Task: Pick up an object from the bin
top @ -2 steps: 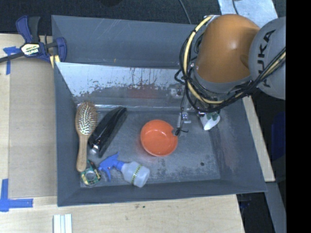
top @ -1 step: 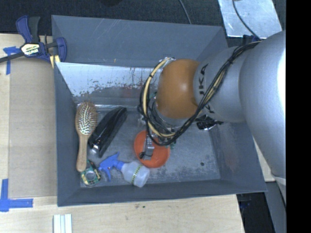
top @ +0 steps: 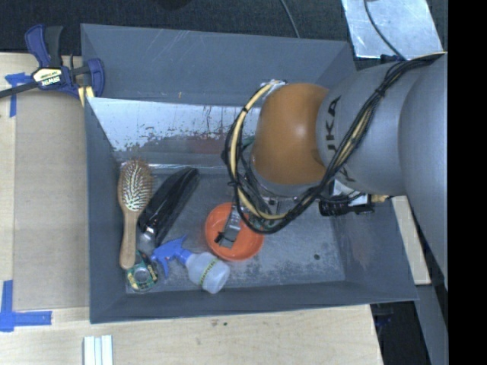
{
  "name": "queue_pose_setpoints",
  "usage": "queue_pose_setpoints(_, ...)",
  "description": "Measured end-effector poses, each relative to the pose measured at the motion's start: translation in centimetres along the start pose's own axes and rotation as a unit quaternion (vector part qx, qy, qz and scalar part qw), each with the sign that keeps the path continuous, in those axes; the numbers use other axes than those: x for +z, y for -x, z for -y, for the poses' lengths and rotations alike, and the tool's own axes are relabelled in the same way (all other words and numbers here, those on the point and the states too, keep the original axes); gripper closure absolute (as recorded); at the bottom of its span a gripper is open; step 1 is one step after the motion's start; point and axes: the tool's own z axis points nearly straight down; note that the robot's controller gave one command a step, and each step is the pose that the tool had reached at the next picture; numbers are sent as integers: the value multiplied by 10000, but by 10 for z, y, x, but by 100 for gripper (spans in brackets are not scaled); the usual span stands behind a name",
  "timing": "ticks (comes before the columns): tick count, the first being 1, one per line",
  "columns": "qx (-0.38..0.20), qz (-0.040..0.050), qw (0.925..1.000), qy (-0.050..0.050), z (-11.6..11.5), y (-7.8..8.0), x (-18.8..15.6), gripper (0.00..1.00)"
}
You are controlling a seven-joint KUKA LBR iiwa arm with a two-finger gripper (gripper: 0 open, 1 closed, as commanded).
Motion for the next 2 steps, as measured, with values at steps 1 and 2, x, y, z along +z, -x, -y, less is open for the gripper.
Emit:
queue_pose_setpoints(1,-1150,-74,9933,-11,0,23,86,0)
queue_pose_setpoints(2,-1206,-11,9927,0,-38,-35,75,0)
